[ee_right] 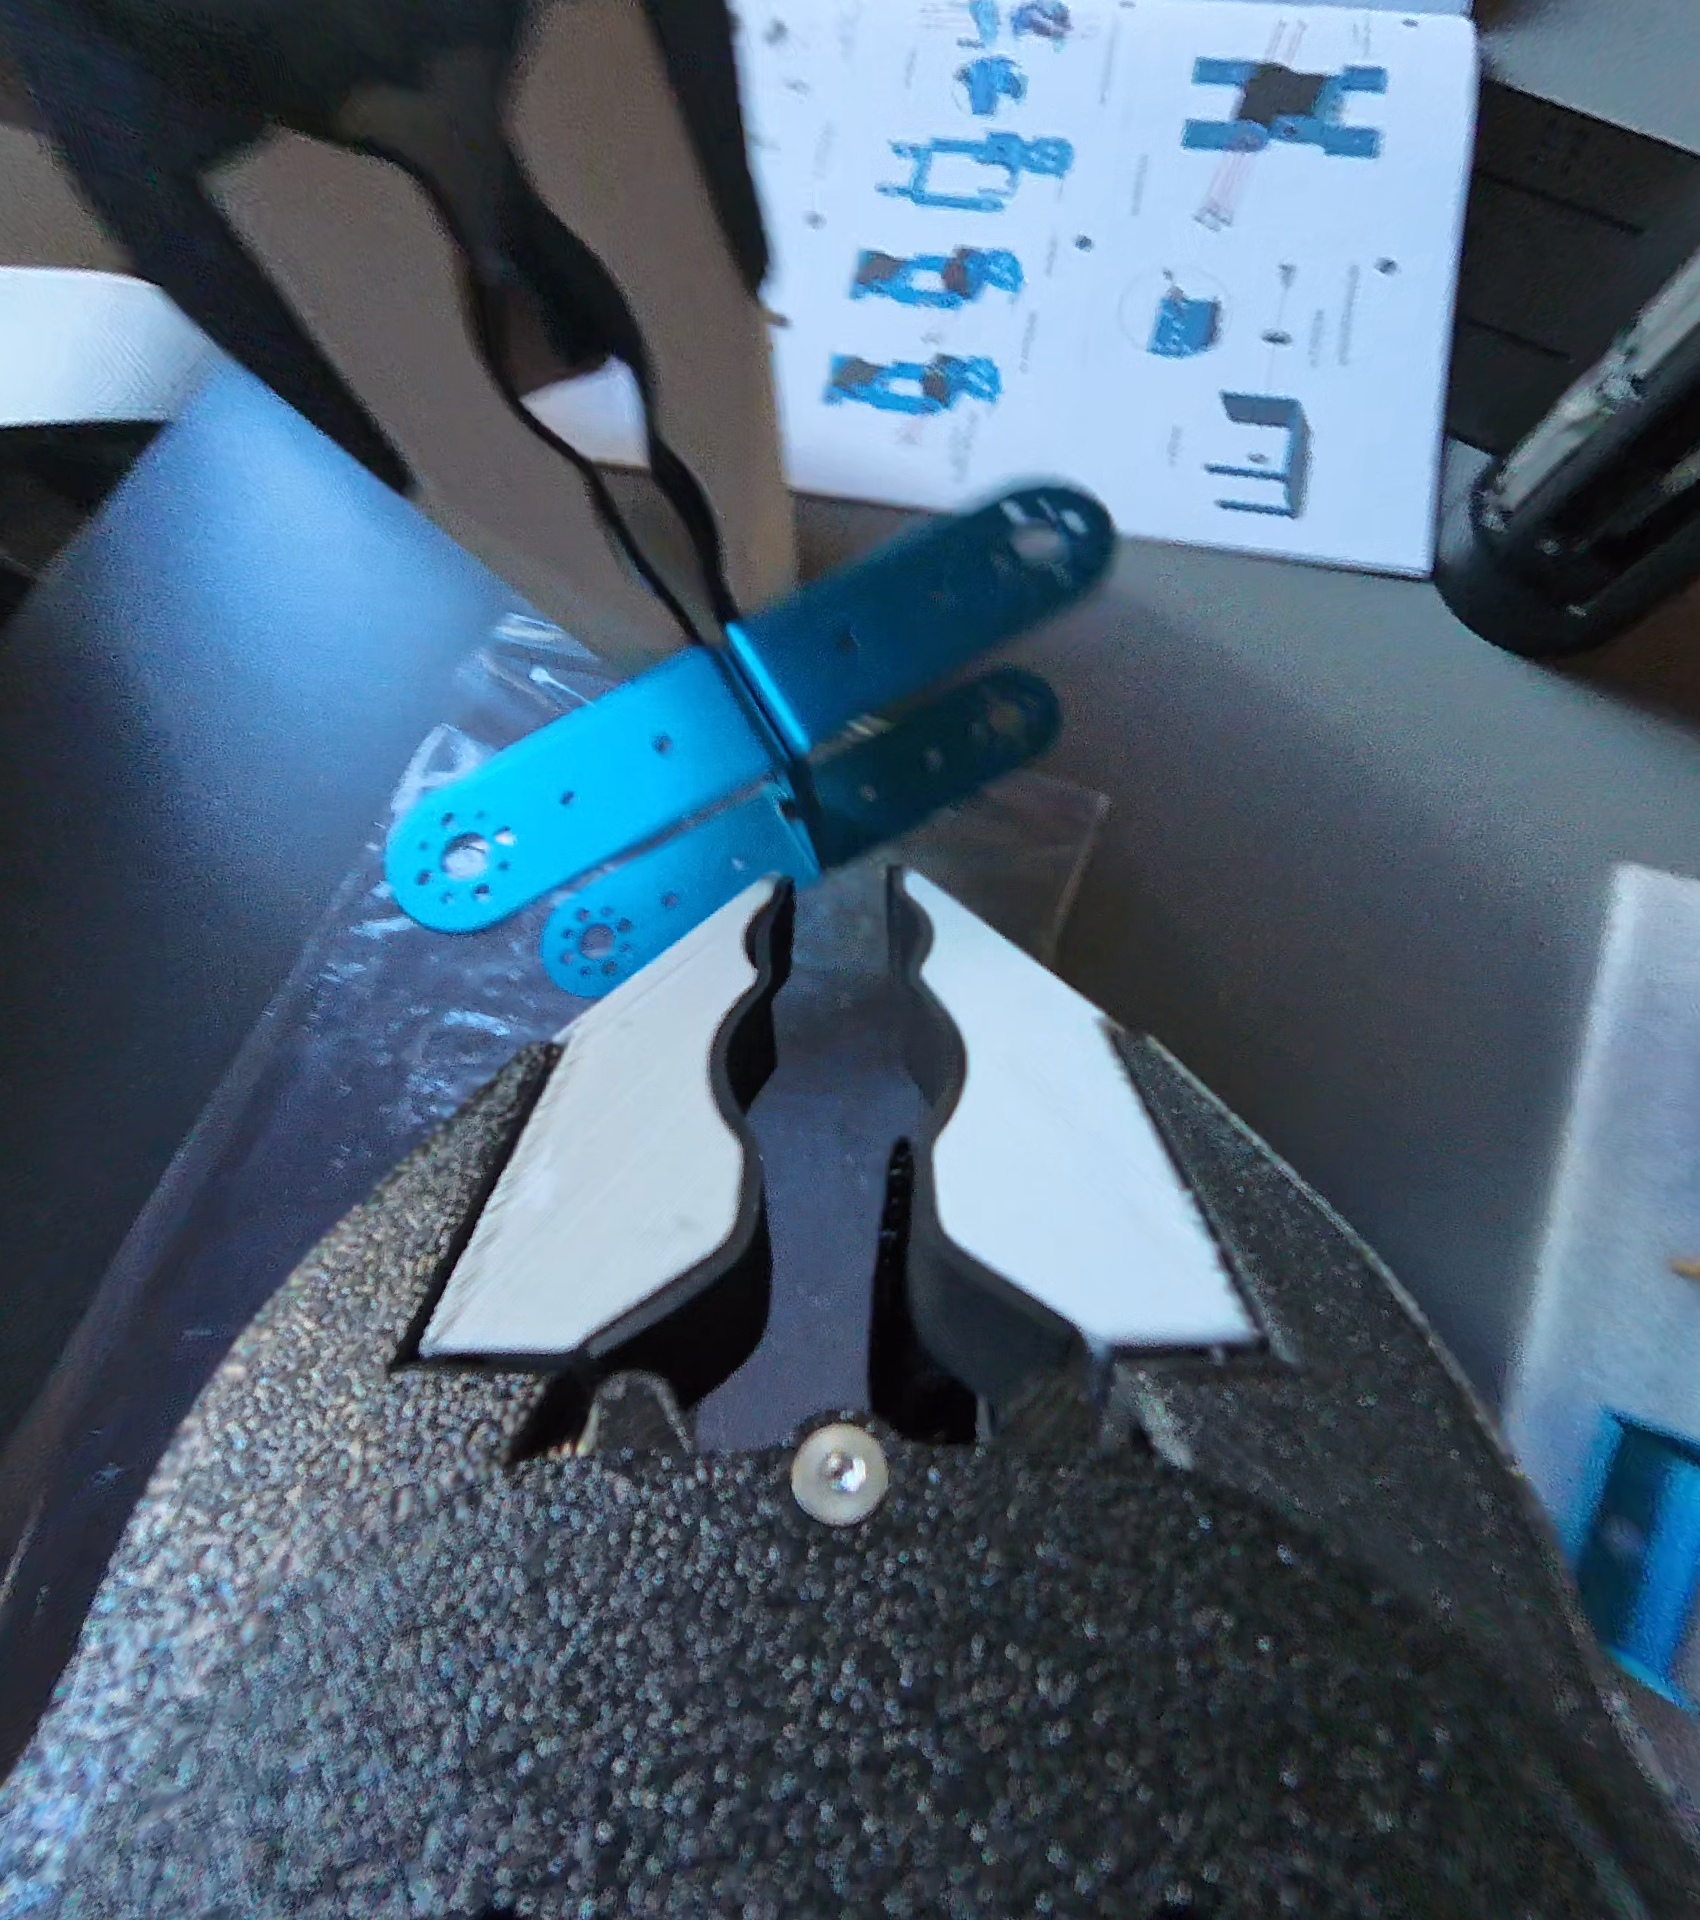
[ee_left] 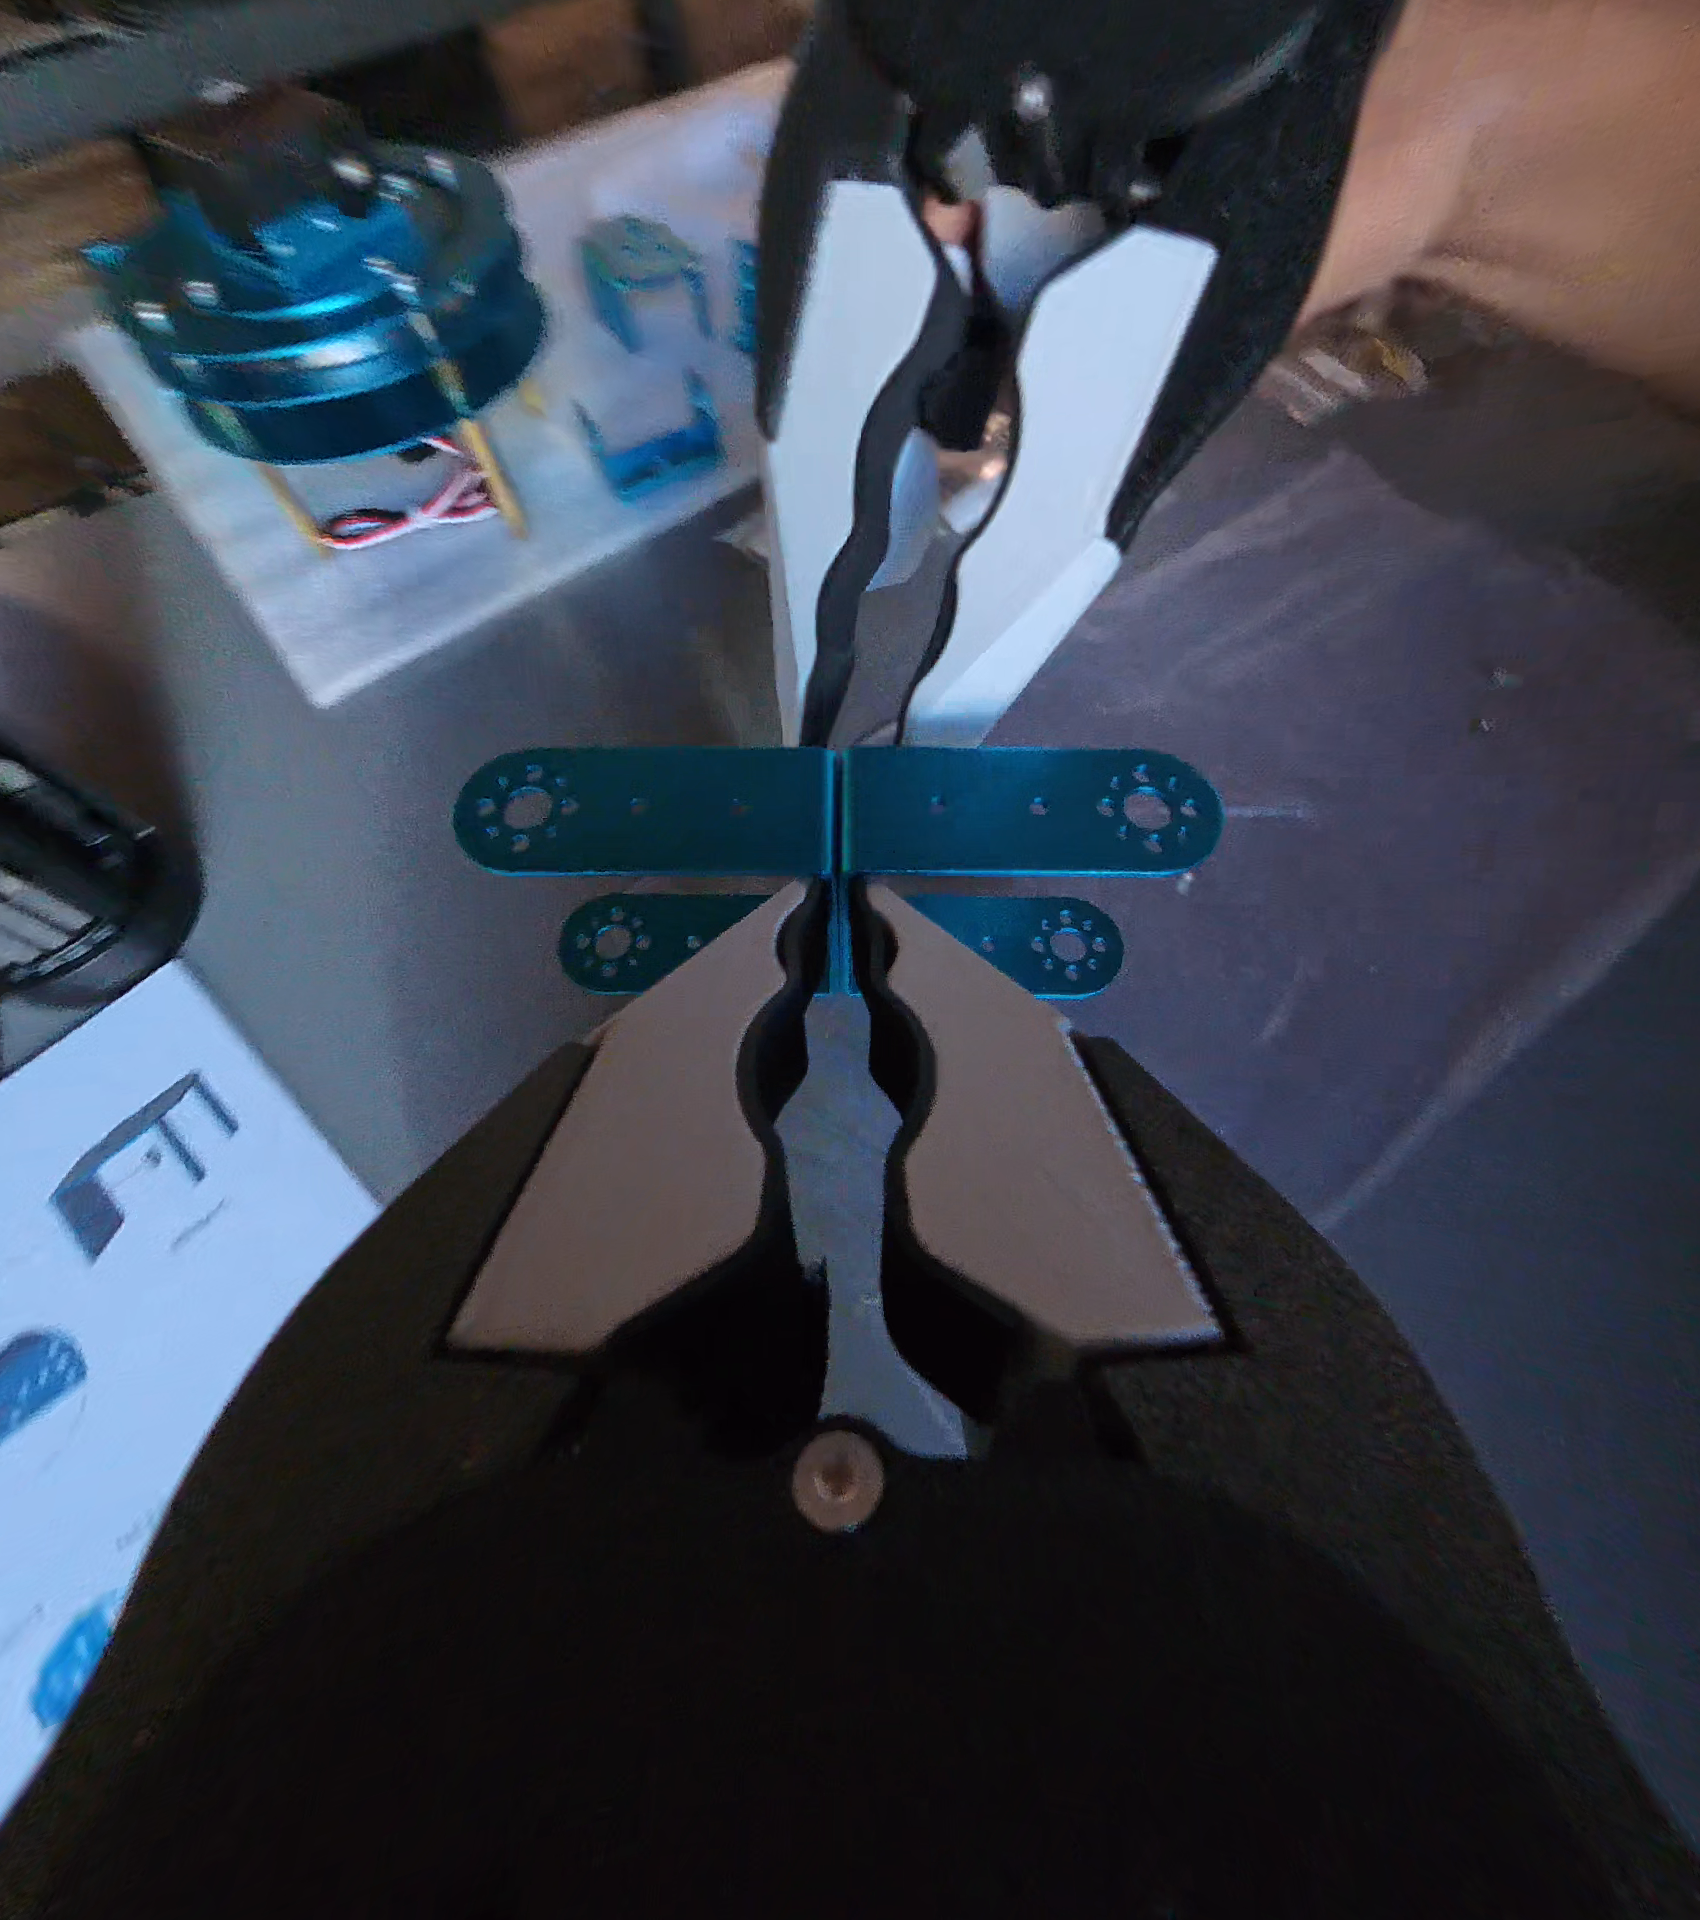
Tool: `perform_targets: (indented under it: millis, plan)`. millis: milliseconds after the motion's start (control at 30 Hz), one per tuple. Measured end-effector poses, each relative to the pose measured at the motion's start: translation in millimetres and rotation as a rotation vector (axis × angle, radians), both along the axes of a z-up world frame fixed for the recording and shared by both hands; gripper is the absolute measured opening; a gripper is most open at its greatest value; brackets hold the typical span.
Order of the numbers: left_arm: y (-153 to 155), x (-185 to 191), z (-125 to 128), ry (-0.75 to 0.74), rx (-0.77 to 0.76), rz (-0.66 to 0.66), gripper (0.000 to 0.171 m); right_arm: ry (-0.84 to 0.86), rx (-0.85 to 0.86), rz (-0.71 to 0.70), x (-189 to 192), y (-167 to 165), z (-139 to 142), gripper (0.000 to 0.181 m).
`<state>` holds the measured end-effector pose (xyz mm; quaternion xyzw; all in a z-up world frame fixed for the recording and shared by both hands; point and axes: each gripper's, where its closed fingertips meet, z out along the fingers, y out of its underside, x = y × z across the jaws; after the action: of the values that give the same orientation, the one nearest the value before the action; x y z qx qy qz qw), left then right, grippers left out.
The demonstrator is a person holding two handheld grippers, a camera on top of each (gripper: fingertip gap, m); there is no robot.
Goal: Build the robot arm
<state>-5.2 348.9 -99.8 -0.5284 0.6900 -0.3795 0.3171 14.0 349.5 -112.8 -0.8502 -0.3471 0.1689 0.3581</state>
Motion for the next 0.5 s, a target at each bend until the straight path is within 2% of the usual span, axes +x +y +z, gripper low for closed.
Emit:
perform_targets:
  millis: [167,233,333,500]
  plan:
    - [8.9,0.3,-1.8,-0.007,-0.008,0.297,0.002,-0.109,0.079,-0.178,33.5,-16.9,12.3,0.031]
    - [18.0,0.9,-7.6,0.002,0.012,0.385,0.002,-0.047,0.049,-0.177,21.0,-35.6,14.1,0.046]
    - [23.1,3.3,-15.1,0.008,-0.065,0.468,0.002,0.047,0.037,-0.243,-0.6,-44.2,11.1,0.065]
    - [22.4,6.9,-22.9,-0.001,-0.077,0.544,0.002,0.025,0.1,-0.398,-4.1,-31.4,4.5,0.053]
